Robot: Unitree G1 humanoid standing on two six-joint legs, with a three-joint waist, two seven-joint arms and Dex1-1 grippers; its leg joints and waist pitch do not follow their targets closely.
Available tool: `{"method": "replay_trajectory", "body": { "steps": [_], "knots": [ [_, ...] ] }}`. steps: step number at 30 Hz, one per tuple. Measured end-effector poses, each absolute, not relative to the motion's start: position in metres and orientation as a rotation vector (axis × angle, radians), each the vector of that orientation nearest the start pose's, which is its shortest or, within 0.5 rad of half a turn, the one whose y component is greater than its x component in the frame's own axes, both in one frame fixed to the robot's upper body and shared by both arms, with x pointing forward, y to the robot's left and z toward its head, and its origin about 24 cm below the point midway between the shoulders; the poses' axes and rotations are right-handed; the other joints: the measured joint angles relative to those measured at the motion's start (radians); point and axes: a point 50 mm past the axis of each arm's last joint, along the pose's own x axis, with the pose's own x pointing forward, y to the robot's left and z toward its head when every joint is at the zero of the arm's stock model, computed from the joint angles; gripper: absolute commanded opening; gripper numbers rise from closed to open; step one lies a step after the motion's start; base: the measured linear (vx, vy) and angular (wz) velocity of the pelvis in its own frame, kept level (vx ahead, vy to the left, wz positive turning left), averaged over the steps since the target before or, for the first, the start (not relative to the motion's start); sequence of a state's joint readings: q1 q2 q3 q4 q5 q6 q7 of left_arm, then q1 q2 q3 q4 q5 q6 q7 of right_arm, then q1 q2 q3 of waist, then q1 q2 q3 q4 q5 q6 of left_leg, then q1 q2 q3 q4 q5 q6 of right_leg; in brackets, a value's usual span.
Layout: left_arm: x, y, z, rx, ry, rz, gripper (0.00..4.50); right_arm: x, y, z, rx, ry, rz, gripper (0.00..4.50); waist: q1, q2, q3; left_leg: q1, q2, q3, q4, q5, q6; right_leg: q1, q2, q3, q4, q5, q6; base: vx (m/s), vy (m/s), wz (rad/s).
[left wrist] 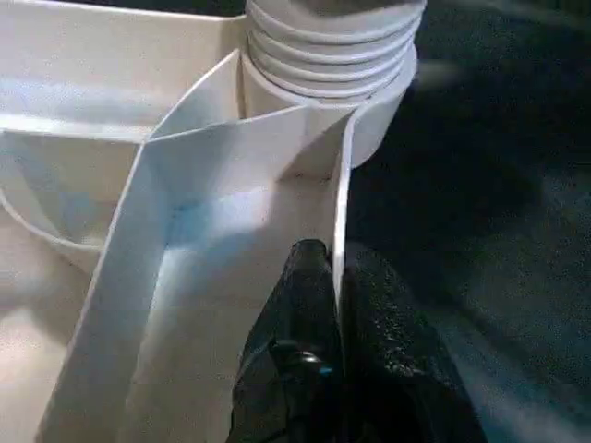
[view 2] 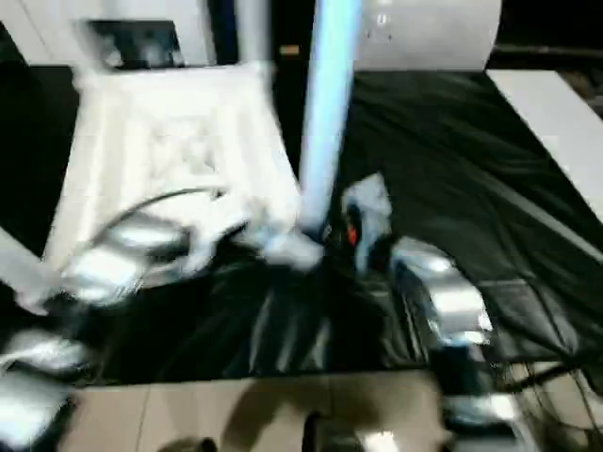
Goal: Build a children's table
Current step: Rotate leg to tighten
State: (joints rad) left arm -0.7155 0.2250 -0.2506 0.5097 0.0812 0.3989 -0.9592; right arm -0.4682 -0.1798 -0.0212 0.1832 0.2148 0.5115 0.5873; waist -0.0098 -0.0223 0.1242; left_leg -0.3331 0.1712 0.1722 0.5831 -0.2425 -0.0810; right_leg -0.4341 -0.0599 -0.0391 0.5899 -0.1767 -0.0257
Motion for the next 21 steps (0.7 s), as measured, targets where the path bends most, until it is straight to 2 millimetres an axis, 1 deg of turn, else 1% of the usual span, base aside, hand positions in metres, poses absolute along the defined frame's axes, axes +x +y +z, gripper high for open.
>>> {"method": "replay_trajectory", "body": {
  "steps": [1, 2, 4, 5, 6, 9, 13, 15, 17, 18, 19, 21],
  "knots": [
    [0.344, 0.085, 0.085, 0.36, 0.43, -1.079, 0.0, 0.327, -0.129, 0.091, 0.092, 0.232, 0.631, 2.12, 0.0, 0.0, 0.0, 0.0, 0.0, 0.0, -0.002, 0.0, 0.0, 0.0, 0.0, 0.0, -0.001, 0.0, 0.0, 0.0, 0.0, 0.0],
    [0.347, 0.076, 0.084, 0.346, 0.427, -1.048, 0.0, 0.33, -0.129, 0.091, 0.099, 0.23, 0.56, 2.12, 0.003, 0.004, -0.002, 0.001, 0.0, 0.0, -0.004, 0.003, 0.005, 0.002, 0.0, -0.001, -0.003, 0.0, 0.0, 0.0, 0.0, 0.0],
    [0.351, 0.065, 0.083, 0.332, 0.42, -1.003, 0.0, 0.336, -0.128, 0.093, 0.099, 0.227, 0.472, 2.12, 0.003, 0.009, -0.005, 0.0, -0.001, 0.0, -0.006, 0.003, 0.005, 0.002, 0.0, 0.0, -0.006, 0.001, -0.002, 0.0, 0.0, 0.0],
    [0.352, 0.056, 0.083, 0.329, 0.413, -0.974, 0.0, 0.338, -0.126, 0.093, 0.09, 0.218, 0.409, 2.68, 0.007, 0.012, -0.007, 0.0, -0.002, 0.0, -0.007, 0.003, 0.005, 0.003, 0.0, 0.0, -0.007, 0.004, -0.006, 0.0, 0.0, 0.0],
    [0.353, 0.052, 0.083, 0.331, 0.41, -0.959, 0.0, 0.339, -0.126, 0.093, 0.083, 0.208, 0.376, 2.68, 0.009, 0.013, -0.008, 0.001, -0.002, 0.0, -0.007, 0.002, 0.006, 0.003, 0.0, 0.0, -0.007, 0.004, -0.006, 0.0, 0.0, 0.0],
    [0.353, 0.043, 0.083, 0.337, 0.394, -0.936, 0.0, 0.337, -0.123, 0.093, 0.094, 0.171, 0.319, 2.98, 0.015, 0.018, -0.011, 0.001, -0.002, -0.001, -0.011, 0.001, 0.008, 0.004, 0.0, -0.001, -0.012, 0.004, -0.006, 0.0, 0.0, 0.0],
    [0.352, 0.04, 0.083, 0.353, 0.371, -0.944, 0.0, 0.331, -0.124, 0.092, 0.101, 0.148, 0.314, 3.42, 0.019, 0.02, -0.012, 0.0, -0.003, 0.0, -0.012, 0.001, 0.011, 0.004, -0.002, -0.001, -0.013, 0.004, -0.006, 0.0, 0.0, 0.0],
    [0.351, 0.04, 0.083, 0.355, 0.354, -0.964, 0.0, 0.327, -0.129, 0.091, 0.09, 0.138, 0.331, 3.68, 0.022, 0.02, -0.012, -0.001, -0.004, -0.001, -0.012, 0.001, 0.012, 0.004, -0.002, -0.001, -0.013, 0.004, -0.006, 0.0, 0.0, 0.0],
    [0.347, 0.042, 0.084, 0.359, 0.323, -1.002, 0.0, 0.319, -0.14, 0.089, 0.078, 0.136, 0.41, 3.79, 0.025, 0.02, -0.012, -0.001, -0.003, 0.0, -0.012, 0.0, 0.015, 0.003, -0.002, -0.001, -0.013, 0.003, -0.005, 0.0, 0.0, 0.0],
    [0.347, 0.044, 0.085, 0.365, 0.315, -1.008, 0.0, 0.316, -0.142, 0.088, 0.076, 0.134, 0.436, 3.9, 0.023, 0.018, -0.011, -0.002, -0.003, 0.0, -0.012, 0.0, 0.015, 0.002, -0.001, -0.001, -0.013, 0.003, -0.004, 0.0, 0.0, 0.0],
    [0.347, 0.047, 0.085, 0.366, 0.312, -1.014, 0.0, 0.314, -0.144, 0.088, 0.065, 0.136, 0.467, 3.9, 0.021, 0.017, -0.01, -0.004, -0.003, 0.0, -0.012, 0.0, 0.015, 0.0, -0.001, -0.002, -0.012, 0.003, -0.004, 0.0, 0.0, 0.0],
    [0.346, 0.055, 0.085, 0.369, 0.299, -1.031, 0.0, 0.307, -0.15, 0.087, 0.046, 0.15, 0.575, 4.2, 0.015, 0.017, -0.01, -0.005, -0.002, 0.0, -0.012, 0.0, 0.015, -0.001, -0.001, -0.003, -0.011, 0.003, -0.004, 0.0, 0.0, 0.0]
  ]
}}
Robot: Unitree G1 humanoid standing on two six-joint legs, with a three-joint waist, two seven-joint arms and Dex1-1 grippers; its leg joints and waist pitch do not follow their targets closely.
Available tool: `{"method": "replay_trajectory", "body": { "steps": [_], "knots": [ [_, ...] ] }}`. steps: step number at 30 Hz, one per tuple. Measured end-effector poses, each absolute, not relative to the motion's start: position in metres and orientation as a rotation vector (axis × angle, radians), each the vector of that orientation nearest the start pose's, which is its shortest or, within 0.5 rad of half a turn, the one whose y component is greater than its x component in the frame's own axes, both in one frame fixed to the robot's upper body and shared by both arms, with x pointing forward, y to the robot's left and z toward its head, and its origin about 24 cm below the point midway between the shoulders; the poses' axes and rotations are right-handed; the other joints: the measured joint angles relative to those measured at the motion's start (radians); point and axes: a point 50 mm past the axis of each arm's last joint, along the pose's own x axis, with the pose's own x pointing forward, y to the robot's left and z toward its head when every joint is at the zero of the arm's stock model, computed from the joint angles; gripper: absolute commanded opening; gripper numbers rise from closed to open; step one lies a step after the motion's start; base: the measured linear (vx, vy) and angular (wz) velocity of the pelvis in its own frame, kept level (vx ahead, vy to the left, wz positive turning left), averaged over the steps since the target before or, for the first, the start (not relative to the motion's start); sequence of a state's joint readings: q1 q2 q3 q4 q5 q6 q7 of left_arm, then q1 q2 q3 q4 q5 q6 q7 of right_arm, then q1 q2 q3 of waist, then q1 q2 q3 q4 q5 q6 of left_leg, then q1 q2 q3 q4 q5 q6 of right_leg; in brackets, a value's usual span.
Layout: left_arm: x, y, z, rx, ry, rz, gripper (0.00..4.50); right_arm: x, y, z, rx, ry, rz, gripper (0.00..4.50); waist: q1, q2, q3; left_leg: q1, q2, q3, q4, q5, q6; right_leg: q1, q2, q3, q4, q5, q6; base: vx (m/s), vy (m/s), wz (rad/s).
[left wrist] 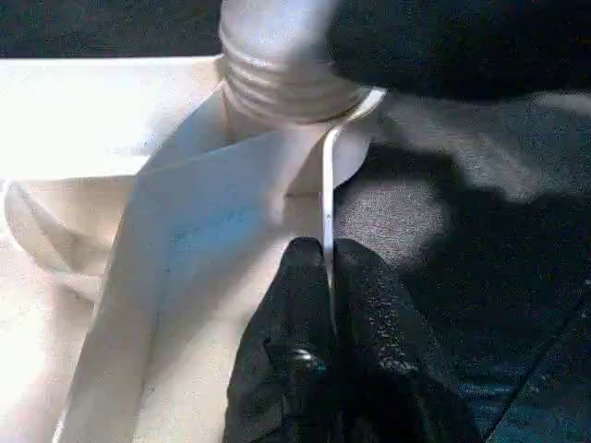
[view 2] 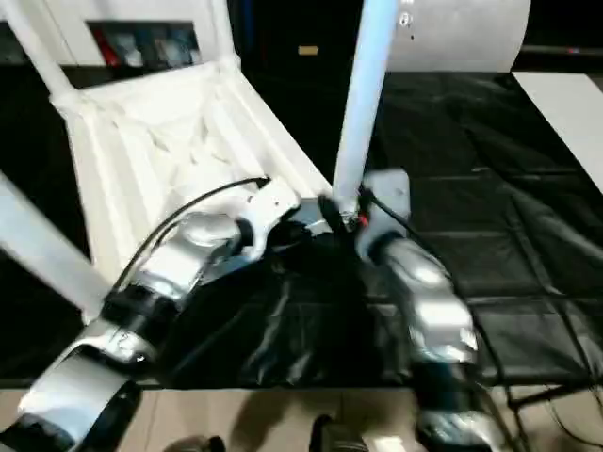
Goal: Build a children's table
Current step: Rotate leg to tighten
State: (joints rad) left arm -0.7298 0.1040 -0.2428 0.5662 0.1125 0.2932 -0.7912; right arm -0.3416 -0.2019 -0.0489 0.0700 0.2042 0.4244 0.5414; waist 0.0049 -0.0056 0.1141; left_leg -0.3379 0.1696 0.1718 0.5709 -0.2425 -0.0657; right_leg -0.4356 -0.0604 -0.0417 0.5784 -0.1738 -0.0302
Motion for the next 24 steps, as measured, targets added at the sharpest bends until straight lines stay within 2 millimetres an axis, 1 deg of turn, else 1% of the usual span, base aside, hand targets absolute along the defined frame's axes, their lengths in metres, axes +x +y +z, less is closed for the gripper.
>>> {"method": "replay_trajectory", "body": {
  "steps": [3, 4, 5, 7, 9, 12, 13, 15, 16, 18, 19, 20, 21, 22, 24],
  "knots": [
    [0.343, 0.067, 0.085, 0.385, 0.292, -1.075, 0.0, 0.3, -0.159, 0.087, 0.017, 0.17, 0.705, 4.26, -0.001, -0.001, 0.001, -0.001, 0.003, 0.0, 0.0, 0.002, 0.004, -0.001, 0.002, -0.003, 0.002, 0.0, 0.0, 0.0, 0.0, 0.0],
    [0.342, 0.072, 0.085, 0.392, 0.296, -1.1, 0.0, 0.298, -0.164, 0.089, -0.012, 0.18, 0.749, 4.39, -0.001, -0.003, 0.002, -0.001, 0.003, -0.001, -0.001, 0.004, 0.006, -0.002, 0.002, -0.004, 0.002, 0.001, -0.001, 0.0, 0.0, 0.0],
    [0.34, 0.075, 0.085, 0.401, 0.299, -1.129, 0.0, 0.297, -0.169, 0.09, -0.04, 0.189, 0.789, 4.39, 0.0, -0.004, 0.003, -0.001, 0.003, -0.001, -0.001, 0.005, 0.008, -0.002, 0.002, -0.004, 0.002, 0.001, -0.002, 0.0, 0.0, 0.0],
    [0.335, 0.082, 0.084, 0.422, 0.302, -1.201, 0.0, 0.294, -0.18, 0.095, -0.084, 0.197, 0.847, 4.39, 0.005, -0.005, 0.004, -0.001, 0.004, -0.001, -0.001, 0.005, 0.008, -0.001, 0.002, -0.005, 0.002, 0.001, -0.002, 0.0, 0.0, 0.0],
    [0.332, 0.084, 0.085, 0.452, 0.305, -1.26, 0.0, 0.291, -0.183, 0.098, -0.106, 0.201, 0.915, 4.39, 0.011, -0.008, 0.005, -0.002, 0.004, -0.001, 0.0, 0.006, 0.008, -0.001, 0.002, -0.005, 0.002, 0.002, -0.002, 0.0, 0.0, 0.0],
    [0.328, 0.09, 0.087, 0.509, 0.312, -1.338, 0.0, 0.286, -0.193, 0.103, -0.156, 0.228, 1.029, 4.39, 0.016, -0.016, 0.01, -0.004, 0.004, 0.0, 0.002, 0.005, 0.008, -0.002, 0.001, -0.005, 0.002, 0.002, -0.003, 0.0, 0.0, 0.0],
    [0.326, 0.094, 0.089, 0.545, 0.311, -1.38, 0.0, 0.283, -0.198, 0.106, -0.174, 0.239, 1.079, 4.39, 0.016, -0.021, 0.012, -0.005, 0.004, 0.0, 0.003, 0.005, 0.008, -0.002, 0.001, -0.005, 0.002, 0.002, -0.003, 0.0, 0.0, 0.0],
    [0.323, 0.102, 0.091, 0.578, 0.315, -1.427, 0.0, 0.281, -0.203, 0.109, -0.191, 0.252, 1.129, 4.39, 0.018, -0.025, 0.012, -0.004, 0.005, 0.0, 0.006, 0.004, 0.01, -0.004, 0.001, -0.005, 0.003, 0.001, -0.003, 0.0, 0.0, 0.0],
    [0.322, 0.104, 0.091, 0.593, 0.315, -1.446, 0.0, 0.281, -0.204, 0.11, -0.195, 0.255, 1.156, 4.39, 0.019, -0.025, 0.012, -0.004, 0.005, 0.0, 0.009, 0.003, 0.013, -0.005, 0.001, -0.005, 0.006, 0.0, -0.005, 0.0, 0.0, 0.0],
    [0.32, 0.109, 0.093, 0.629, 0.317, -1.497, 0.0, 0.278, -0.201, 0.112, -0.206, 0.264, 1.248, 4.39, 0.024, -0.027, 0.013, -0.01, 0.005, 0.0, 0.018, 0.001, 0.015, -0.008, -0.001, -0.004, 0.017, -0.004, -0.011, 0.0, 0.0, 0.0],
    [0.318, 0.11, 0.093, 0.643, 0.318, -1.53, 0.0, 0.276, -0.2, 0.112, -0.207, 0.276, 1.295, 4.22, 0.03, -0.028, 0.014, -0.011, 0.005, -0.001, 0.019, 0.001, 0.015, -0.009, -0.001, -0.005, 0.018, -0.004, -0.012, 0.0, 0.0, 0.0],
    [0.317, 0.111, 0.092, 0.651, 0.32, -1.554, 0.0, 0.275, -0.199, 0.111, -0.203, 0.282, 1.322, 4.22, 0.033, -0.028, 0.014, -0.011, 0.005, -0.001, 0.021, 0.001, 0.015, -0.009, -0.001, -0.005, 0.018, -0.004, -0.012, 0.0, 0.0, 0.0],
    [0.315, 0.112, 0.092, 0.656, 0.322, -1.573, 0.0, 0.274, -0.198, 0.111, -0.201, 0.286, 1.344, 4.13, 0.034, -0.028, 0.014, -0.011, 0.005, -0.001, 0.022, 0.001, 0.015, -0.008, -0.001, -0.005, 0.02, -0.004, -0.012, 0.0, 0.0, 0.0],
    [0.314, 0.113, 0.092, 0.663, 0.327, -1.598, 0.0, 0.273, -0.197, 0.111, -0.207, 0.289, 1.377, 4.13, 0.034, -0.03, 0.015, -0.011, 0.005, -0.001, 0.024, 0.001, 0.015, -0.008, -0.001, -0.004, 0.022, -0.004, -0.012, 0.0, 0.0, 0.0],
    [0.313, 0.113, 0.093, 0.678, 0.33, -1.628, 0.0, 0.273, -0.195, 0.111, -0.212, 0.297, 1.416, 3.89, 0.034, -0.033, 0.017, -0.011, 0.005, -0.001, 0.026, 0.001, 0.015, -0.008, -0.002, -0.004, 0.023, -0.004, -0.012, 0.0, 0.0, 0.0]
  ]
}}
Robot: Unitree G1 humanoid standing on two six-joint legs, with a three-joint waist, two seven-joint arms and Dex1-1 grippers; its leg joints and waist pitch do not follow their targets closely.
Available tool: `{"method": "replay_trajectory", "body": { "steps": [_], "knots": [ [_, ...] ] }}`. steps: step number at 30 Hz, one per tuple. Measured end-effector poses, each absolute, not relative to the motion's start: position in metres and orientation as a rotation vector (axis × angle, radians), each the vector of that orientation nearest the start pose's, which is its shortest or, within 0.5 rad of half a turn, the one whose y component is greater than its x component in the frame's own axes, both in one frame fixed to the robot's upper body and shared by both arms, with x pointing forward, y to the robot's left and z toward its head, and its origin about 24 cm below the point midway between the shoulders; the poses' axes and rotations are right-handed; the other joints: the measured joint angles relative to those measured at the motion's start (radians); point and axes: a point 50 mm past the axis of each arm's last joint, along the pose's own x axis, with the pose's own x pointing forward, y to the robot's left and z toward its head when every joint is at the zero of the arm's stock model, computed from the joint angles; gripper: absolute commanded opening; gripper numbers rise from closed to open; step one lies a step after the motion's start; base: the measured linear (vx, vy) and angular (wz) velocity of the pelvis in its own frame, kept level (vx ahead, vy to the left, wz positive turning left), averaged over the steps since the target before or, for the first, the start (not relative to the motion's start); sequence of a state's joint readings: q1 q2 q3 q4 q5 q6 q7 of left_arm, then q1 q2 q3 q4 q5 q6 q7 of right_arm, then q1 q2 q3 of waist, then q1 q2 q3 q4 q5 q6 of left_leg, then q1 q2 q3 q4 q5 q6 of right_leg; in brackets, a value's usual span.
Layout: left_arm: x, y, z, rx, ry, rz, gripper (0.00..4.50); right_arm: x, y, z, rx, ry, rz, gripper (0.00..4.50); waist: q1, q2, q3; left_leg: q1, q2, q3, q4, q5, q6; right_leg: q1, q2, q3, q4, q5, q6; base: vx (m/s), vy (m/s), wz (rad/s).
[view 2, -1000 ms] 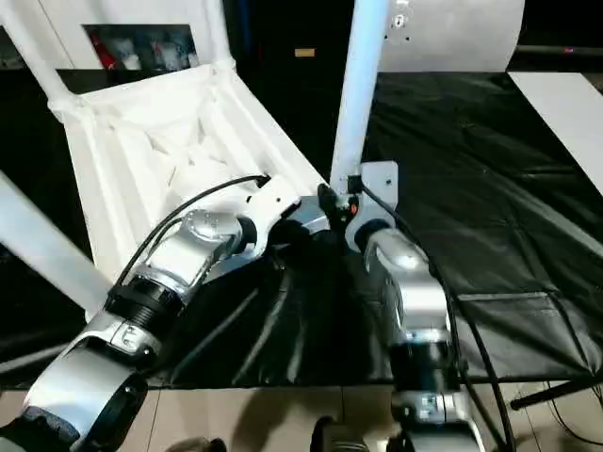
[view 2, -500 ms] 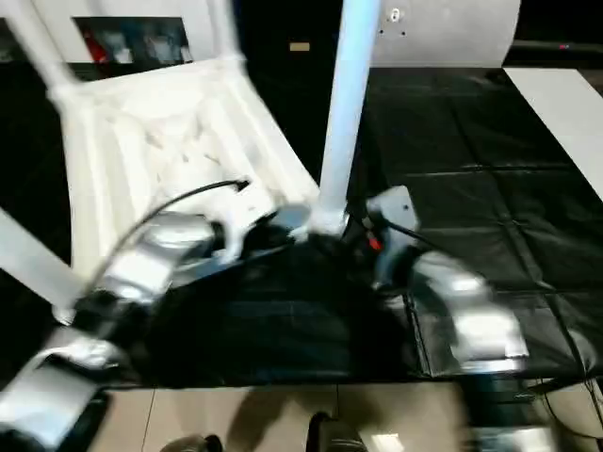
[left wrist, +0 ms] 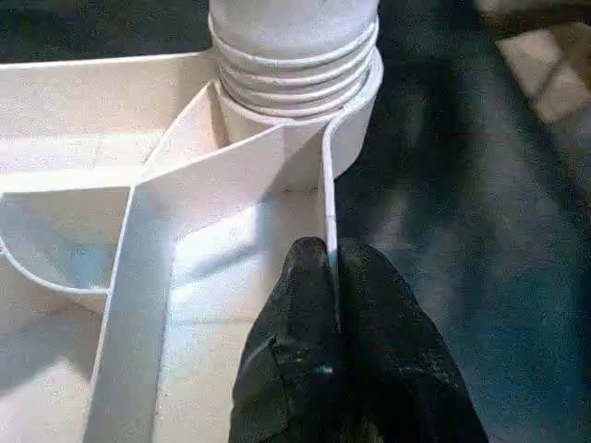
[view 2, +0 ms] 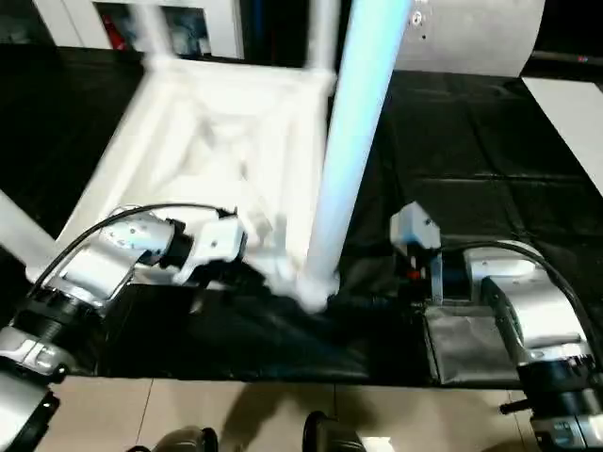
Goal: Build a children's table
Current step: Rotate leg to tighten
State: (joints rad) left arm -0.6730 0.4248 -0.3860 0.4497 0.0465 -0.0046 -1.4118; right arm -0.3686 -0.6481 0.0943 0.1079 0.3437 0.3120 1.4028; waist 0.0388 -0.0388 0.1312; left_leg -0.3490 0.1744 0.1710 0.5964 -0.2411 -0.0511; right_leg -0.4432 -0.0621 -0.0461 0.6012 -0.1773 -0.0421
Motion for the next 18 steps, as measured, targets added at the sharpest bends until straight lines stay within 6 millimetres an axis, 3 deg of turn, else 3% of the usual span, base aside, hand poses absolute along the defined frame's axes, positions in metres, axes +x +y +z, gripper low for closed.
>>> {"method": "replay_trajectory", "body": {
  "steps": [7, 10, 11, 18],
  "knots": [
    [0.309, 0.11, 0.095, 0.722, 0.327, -1.723, 0.0, 0.28, -0.189, 0.115, -0.215, 0.301, 1.502, 3.28, 0.009, -0.009, 0.005, 0.0, 0.0, 0.0, 0.0, 0.0, -0.001, -0.001, 0.0, 0.0, 0.001, 0.001, -0.002, 0.0, 0.0, 0.0],
    [0.31, 0.108, 0.097, 0.736, 0.323, -1.74, 0.0, 0.279, -0.186, 0.112, -0.207, 0.318, 1.529, 3.11, 0.015, -0.01, 0.006, -0.002, 0.0, 0.0, 0.002, 0.0, -0.001, -0.006, -0.001, 0.001, 0.005, 0.001, -0.002, 0.0, 0.0, 0.0],
    [0.31, 0.108, 0.098, 0.739, 0.321, -1.741, 0.0, 0.279, -0.186, 0.111, -0.204, 0.321, 1.534, 2.87, 0.017, -0.01, 0.006, -0.003, -0.001, 0.001, 0.003, 0.0, -0.001, -0.008, -0.001, 0.001, 0.007, 0.001, -0.002, 0.0, 0.0, 0.0],
    [0.311, 0.109, 0.098, 0.745, 0.326, -1.744, 0.0, 0.277, -0.184, 0.109, -0.191, 0.336, 1.561, 2.34, 0.02, -0.011, 0.008, -0.002, 0.0, 0.0, 0.005, 0.001, -0.001, -0.009, 0.0, 0.001, 0.009, 0.001, -0.003, 0.0, 0.0, 0.0]
  ]
}}
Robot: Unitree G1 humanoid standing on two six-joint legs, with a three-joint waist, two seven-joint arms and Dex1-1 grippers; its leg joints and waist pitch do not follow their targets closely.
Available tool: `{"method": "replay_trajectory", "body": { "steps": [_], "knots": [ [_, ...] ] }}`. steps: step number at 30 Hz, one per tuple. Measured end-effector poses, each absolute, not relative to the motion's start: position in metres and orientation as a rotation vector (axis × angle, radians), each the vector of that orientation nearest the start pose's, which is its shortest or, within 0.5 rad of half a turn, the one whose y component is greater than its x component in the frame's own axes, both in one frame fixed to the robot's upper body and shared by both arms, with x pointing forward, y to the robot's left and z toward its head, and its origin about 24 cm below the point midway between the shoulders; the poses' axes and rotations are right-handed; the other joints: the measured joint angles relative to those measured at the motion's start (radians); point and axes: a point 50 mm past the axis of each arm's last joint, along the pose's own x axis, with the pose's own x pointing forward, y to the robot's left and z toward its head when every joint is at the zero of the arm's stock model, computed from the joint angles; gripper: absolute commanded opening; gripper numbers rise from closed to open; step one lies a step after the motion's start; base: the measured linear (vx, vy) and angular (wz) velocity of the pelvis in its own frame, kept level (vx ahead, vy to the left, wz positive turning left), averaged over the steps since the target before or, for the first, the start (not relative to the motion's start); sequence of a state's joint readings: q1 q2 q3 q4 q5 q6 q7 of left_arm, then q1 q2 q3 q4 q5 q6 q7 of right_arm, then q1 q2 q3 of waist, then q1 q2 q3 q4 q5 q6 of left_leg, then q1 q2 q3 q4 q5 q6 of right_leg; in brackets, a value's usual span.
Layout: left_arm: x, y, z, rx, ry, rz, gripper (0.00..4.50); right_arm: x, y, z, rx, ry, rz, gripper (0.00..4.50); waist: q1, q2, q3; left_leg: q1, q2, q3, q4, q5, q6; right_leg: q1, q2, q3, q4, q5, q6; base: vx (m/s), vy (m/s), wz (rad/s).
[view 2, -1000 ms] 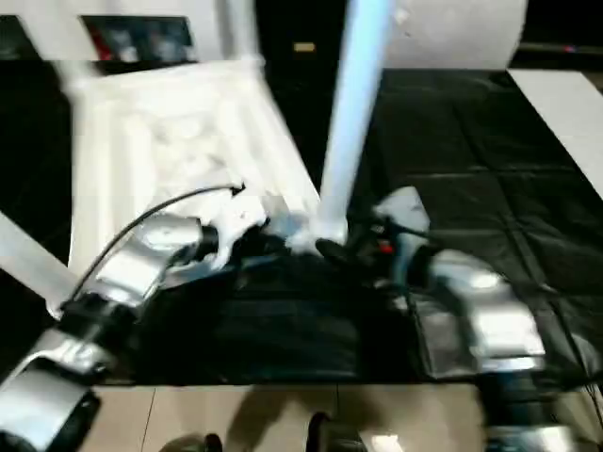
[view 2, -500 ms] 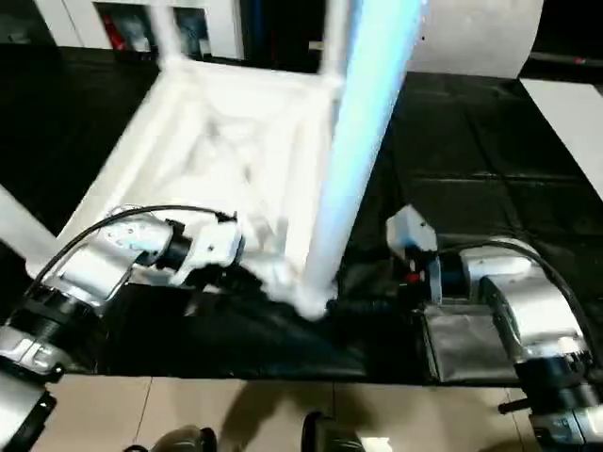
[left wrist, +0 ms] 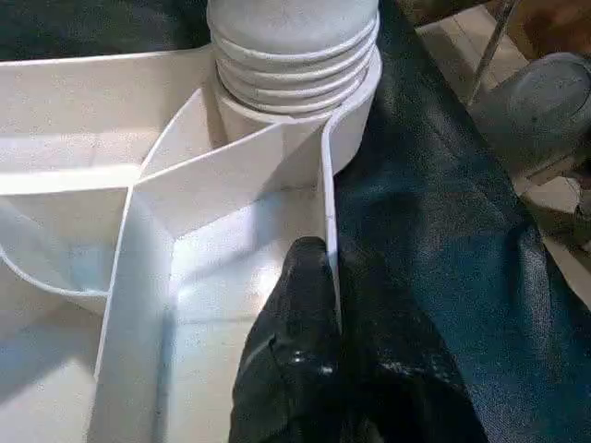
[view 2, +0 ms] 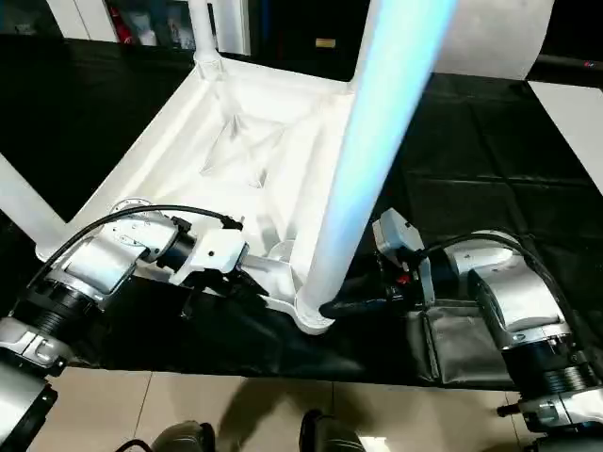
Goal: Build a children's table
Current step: Rotate leg to tighten
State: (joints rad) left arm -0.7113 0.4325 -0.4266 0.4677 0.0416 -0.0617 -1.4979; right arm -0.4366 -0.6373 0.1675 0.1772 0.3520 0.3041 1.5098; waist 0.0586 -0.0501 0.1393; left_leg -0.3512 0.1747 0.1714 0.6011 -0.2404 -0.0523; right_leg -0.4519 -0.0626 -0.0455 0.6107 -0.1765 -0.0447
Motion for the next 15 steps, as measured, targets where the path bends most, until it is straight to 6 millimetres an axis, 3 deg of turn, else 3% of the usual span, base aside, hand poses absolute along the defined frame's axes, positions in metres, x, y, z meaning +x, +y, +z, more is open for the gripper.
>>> {"method": "replay_trajectory", "body": {
  "steps": [5, 12, 15],
  "knots": [
    [0.311, 0.113, 0.099, 0.75, 0.335, -1.755, 0.0, 0.277, -0.184, 0.108, -0.188, 0.339, 1.565, 1.97, -0.001, 0.001, 0.001, 0.0, 0.0, 0.0, 0.0, 0.0, 0.0, 0.0, 0.0, 0.0, 0.0, 0.0, 0.0, 0.0, 0.0, 0.0],
    [0.314, 0.117, 0.099, 0.628, 0.402, -1.69, 0.0, 0.27, -0.184, 0.1, -0.055, 0.359, 1.473, 1.43, -0.002, 0.013, 0.008, 0.002, 0.001, 0.0, -0.004, 0.003, -0.006, 0.005, 0.001, 0.001, -0.001, 0.0, 0.0, 0.0, 0.0, 0.0],
    [0.318, 0.122, 0.098, 0.554, 0.439, -1.569, 0.0, 0.272, -0.179, 0.096, -0.006, 0.341, 1.332, 1.19, -0.021, 0.017, 0.011, 0.004, 0.001, -0.002, -0.005, 0.009, -0.015, 0.007, 0.003, 0.0, -0.001, 0.002, 0.0, 0.0, 0.0, 0.0]
  ]
}}
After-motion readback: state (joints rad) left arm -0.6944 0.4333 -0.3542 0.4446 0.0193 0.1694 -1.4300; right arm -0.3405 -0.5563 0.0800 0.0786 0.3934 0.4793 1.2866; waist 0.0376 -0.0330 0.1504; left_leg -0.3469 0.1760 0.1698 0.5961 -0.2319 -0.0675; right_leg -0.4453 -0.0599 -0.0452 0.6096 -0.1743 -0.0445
